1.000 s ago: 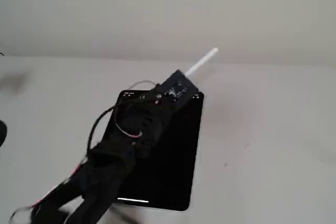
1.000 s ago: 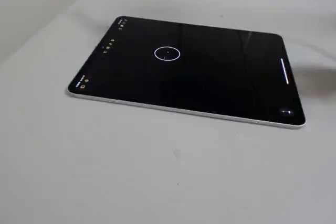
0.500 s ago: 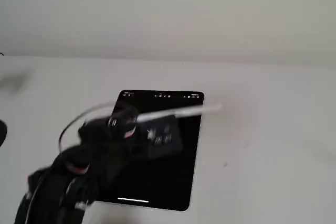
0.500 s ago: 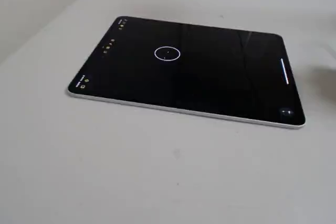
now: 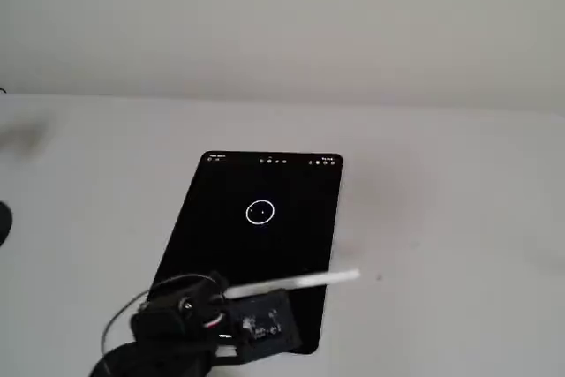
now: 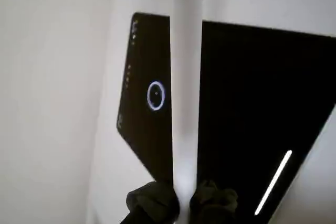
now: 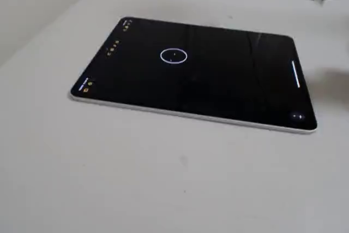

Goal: Draw 2 dots in a circle representing the eyes of a stickman

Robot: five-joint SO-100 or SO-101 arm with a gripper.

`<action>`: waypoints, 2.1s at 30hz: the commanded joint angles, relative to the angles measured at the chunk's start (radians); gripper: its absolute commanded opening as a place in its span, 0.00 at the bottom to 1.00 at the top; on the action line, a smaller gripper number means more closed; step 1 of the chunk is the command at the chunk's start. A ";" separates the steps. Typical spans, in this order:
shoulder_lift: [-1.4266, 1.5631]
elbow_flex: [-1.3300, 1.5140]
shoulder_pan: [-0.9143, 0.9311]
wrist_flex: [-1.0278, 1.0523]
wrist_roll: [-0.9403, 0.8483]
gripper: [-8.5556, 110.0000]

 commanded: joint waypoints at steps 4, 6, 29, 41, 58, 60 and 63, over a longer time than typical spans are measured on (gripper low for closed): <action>0.025 0.129 0.046 -0.023 0.104 0.07; 0.025 0.150 0.061 -0.026 0.107 0.07; 0.025 0.229 0.072 0.023 0.087 0.07; 0.025 0.229 0.072 0.023 0.087 0.07; 0.025 0.229 0.072 0.023 0.087 0.07; 0.025 0.229 0.072 0.023 0.087 0.07; 0.025 0.229 0.072 0.023 0.087 0.07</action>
